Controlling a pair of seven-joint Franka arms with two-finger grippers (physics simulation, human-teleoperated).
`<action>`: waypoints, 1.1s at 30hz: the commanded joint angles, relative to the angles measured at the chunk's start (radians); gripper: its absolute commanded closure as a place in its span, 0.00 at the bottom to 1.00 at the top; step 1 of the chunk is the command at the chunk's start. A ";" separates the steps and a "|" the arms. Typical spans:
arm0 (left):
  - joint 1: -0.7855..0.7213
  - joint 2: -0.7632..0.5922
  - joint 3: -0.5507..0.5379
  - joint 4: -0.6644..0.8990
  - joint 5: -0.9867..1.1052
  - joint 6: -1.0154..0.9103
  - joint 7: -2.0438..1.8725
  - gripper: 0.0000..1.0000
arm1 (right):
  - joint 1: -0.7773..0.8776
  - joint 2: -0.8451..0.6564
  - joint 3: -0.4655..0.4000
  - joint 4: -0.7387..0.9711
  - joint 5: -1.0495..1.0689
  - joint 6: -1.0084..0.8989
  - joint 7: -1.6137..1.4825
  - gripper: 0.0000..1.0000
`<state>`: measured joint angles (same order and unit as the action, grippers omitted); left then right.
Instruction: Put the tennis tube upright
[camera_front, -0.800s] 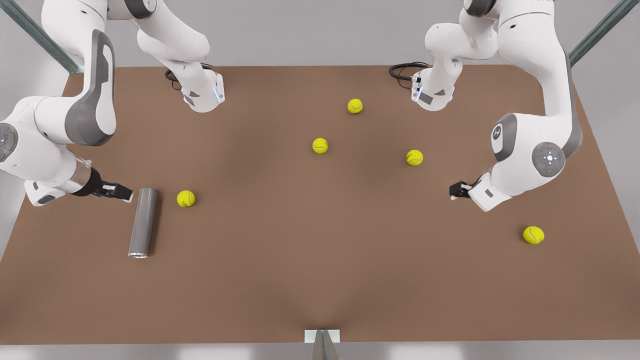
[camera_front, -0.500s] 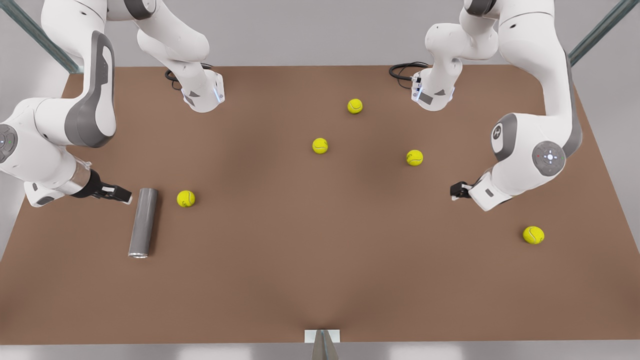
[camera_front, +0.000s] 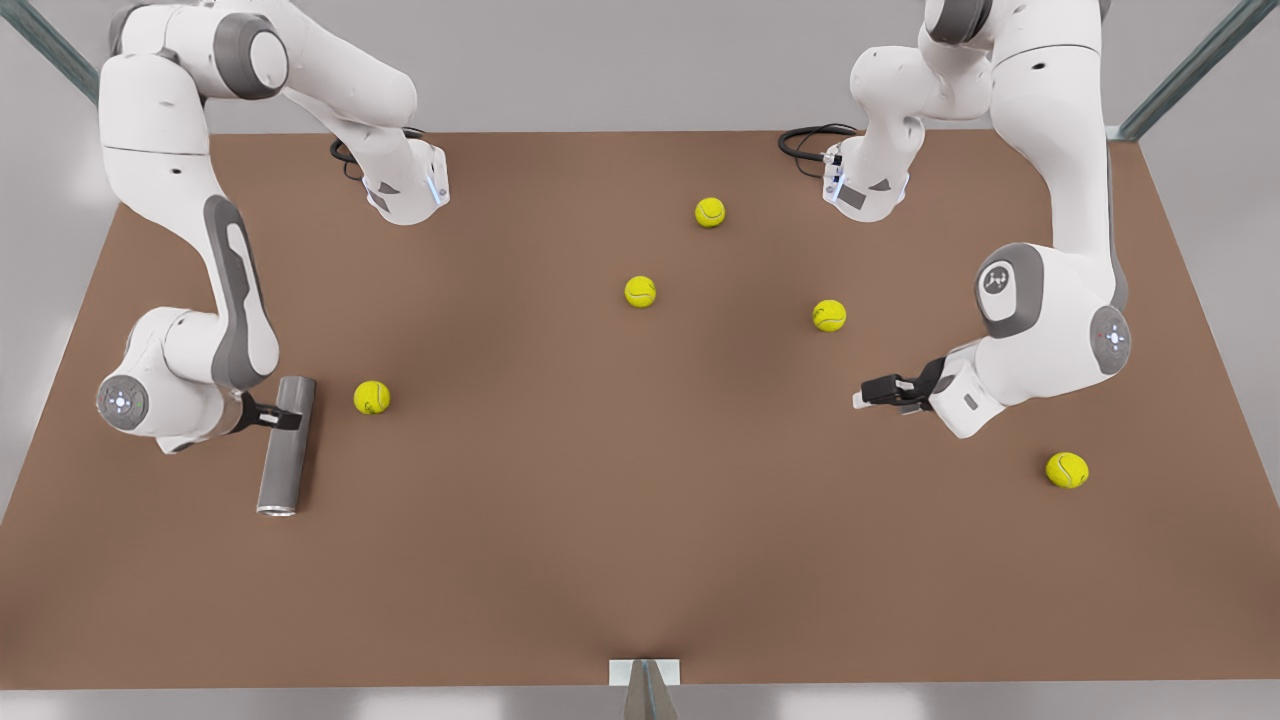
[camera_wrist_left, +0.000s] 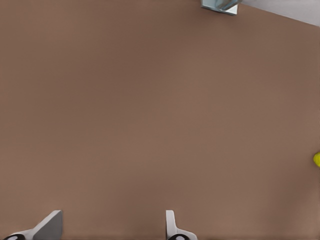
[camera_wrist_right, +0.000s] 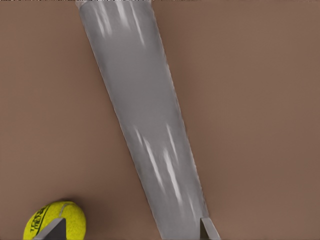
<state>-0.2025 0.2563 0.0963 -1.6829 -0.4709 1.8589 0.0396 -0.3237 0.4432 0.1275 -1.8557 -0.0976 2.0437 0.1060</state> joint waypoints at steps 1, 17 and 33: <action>0.000 -0.002 0.000 -0.001 -0.009 -0.004 -0.043 0.00 | -0.005 0.028 -0.002 -0.002 -0.030 0.184 -0.077 0.00; 0.000 0.035 -0.003 -0.006 0.048 0.008 -0.044 0.00 | -0.021 0.193 0.000 0.056 -0.088 0.251 -0.206 0.00; 0.000 0.035 0.000 -0.004 0.048 -0.004 -0.063 0.00 | -0.006 0.204 0.055 0.271 -0.082 -0.068 -0.328 0.35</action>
<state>-0.2027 0.2939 0.0960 -1.6879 -0.4242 1.8592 -0.0062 -0.3318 0.6499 0.1723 -1.6103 -0.1719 2.1635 -0.0984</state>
